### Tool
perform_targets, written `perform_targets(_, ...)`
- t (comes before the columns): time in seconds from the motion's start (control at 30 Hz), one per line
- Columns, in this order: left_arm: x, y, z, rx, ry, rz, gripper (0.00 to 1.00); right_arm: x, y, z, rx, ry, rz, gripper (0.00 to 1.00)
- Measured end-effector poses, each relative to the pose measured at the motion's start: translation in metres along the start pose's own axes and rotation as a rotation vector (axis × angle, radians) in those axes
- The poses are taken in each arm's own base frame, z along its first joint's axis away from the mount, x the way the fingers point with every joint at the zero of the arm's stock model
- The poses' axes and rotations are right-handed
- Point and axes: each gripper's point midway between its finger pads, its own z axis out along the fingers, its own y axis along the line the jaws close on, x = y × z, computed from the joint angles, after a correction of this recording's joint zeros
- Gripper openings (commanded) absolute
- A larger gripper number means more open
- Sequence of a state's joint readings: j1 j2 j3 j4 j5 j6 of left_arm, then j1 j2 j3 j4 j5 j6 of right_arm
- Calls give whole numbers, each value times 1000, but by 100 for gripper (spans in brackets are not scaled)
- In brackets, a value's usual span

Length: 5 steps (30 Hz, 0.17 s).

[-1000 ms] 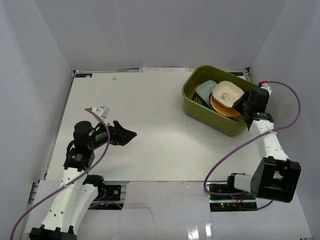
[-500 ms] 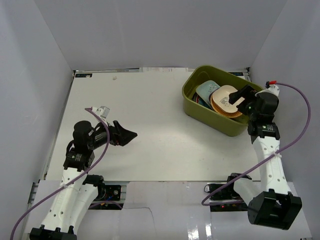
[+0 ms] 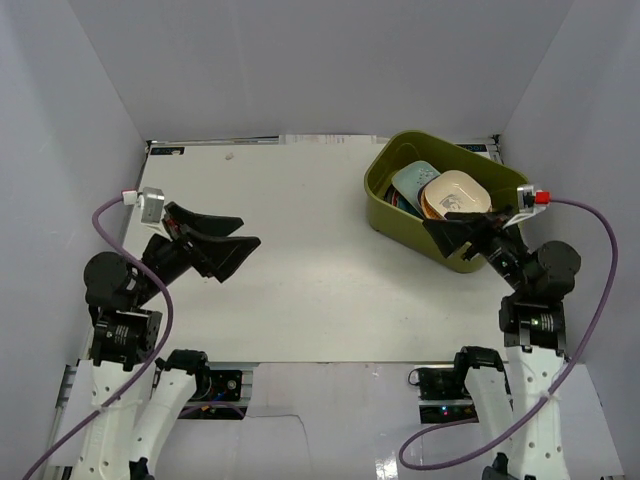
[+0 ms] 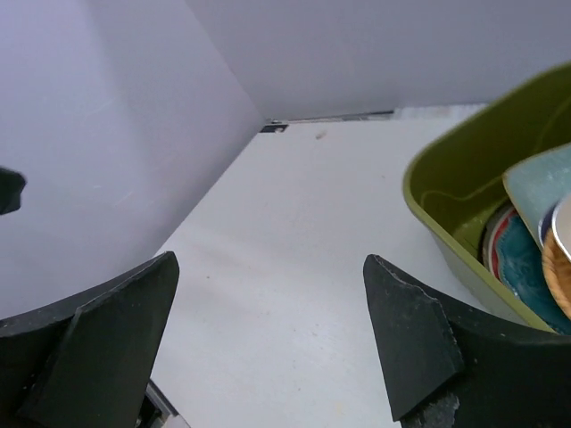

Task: Place the plates into the plastic bin on the countertop

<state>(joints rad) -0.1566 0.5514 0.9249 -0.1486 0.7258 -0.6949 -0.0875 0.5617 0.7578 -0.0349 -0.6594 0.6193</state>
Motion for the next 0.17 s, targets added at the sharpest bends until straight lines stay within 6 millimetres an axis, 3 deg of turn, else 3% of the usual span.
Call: perform_targets(0.17, -2, -12, -10, 10, -29, 5, 98, -8, 43, -24, -115, -49, -101, 90)
